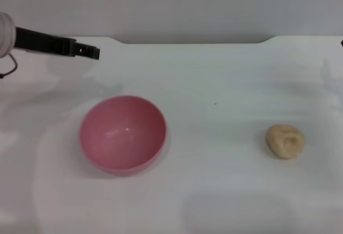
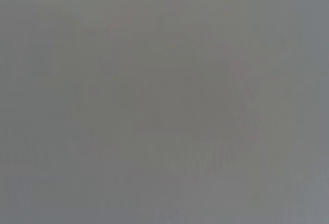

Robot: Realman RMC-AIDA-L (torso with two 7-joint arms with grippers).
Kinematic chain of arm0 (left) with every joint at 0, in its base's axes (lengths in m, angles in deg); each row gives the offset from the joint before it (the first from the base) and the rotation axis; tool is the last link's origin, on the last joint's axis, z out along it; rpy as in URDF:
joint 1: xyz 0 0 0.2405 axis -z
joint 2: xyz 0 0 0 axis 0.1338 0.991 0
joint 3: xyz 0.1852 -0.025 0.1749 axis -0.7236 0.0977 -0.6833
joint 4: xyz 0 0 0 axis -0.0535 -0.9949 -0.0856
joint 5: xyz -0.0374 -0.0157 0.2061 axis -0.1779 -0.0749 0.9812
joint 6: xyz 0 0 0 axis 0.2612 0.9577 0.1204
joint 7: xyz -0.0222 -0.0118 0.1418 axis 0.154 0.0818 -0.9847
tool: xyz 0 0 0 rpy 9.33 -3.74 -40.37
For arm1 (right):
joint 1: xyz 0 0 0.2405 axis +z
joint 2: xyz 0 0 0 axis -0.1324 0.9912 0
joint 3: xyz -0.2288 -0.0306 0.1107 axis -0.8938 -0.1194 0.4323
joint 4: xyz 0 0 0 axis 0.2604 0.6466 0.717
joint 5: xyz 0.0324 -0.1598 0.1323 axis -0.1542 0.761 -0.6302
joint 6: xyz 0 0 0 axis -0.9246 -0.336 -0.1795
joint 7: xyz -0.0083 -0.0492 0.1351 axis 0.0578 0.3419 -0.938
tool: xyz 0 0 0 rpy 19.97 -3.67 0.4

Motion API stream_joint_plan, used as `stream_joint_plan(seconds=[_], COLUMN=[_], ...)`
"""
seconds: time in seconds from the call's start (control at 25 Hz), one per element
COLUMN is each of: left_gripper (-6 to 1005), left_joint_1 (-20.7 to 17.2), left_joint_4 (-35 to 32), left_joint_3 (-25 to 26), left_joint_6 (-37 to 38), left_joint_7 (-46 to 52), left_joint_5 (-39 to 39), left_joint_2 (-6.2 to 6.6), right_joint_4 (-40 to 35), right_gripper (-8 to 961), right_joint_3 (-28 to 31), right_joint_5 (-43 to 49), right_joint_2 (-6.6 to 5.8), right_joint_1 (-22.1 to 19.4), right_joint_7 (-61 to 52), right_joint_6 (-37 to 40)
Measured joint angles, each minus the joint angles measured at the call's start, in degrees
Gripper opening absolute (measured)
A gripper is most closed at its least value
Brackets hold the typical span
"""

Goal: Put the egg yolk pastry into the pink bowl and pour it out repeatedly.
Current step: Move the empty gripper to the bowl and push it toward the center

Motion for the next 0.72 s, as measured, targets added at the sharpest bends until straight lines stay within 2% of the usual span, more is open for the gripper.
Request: stream_joint_plan(seconds=[0.08, 0.16, 0.4, 0.6, 0.72], left_gripper=[799, 799, 798, 798, 800], left_joint_1=[0.1, -0.3, -0.8, -1.6, -1.6], left_joint_4=[-5.1, -10.1, -12.2, -10.0, -8.5], left_joint_3=[3.1, 4.3, 3.5, 0.2, 0.1], left_joint_6=[7.1, 12.9, 22.2, 21.6, 20.8], left_joint_7=[1.3, 3.2, 8.5, 10.1, 10.2], left_joint_5=[3.2, 6.8, 10.4, 10.8, 10.8], left_joint_2=[-1.89, -2.99, -3.21, -3.29, -3.25], right_joint_4=[-0.4, -1.2, -4.3, -8.3, -9.8], right_gripper=[538, 538, 538, 538, 538], right_joint_3=[0.0, 0.1, 0.3, 0.4, 0.4], right_joint_5=[0.0, -0.3, -6.4, -14.1, -14.4], right_joint_2=[-0.04, -0.05, -0.09, -0.5, -0.53], right_joint_1=[0.2, 0.3, 0.0, -1.1, -1.4], right_joint_7=[0.2, 0.2, 0.3, 0.4, 0.4], right_joint_6=[-0.1, -0.1, -0.3, -0.9, -0.9])
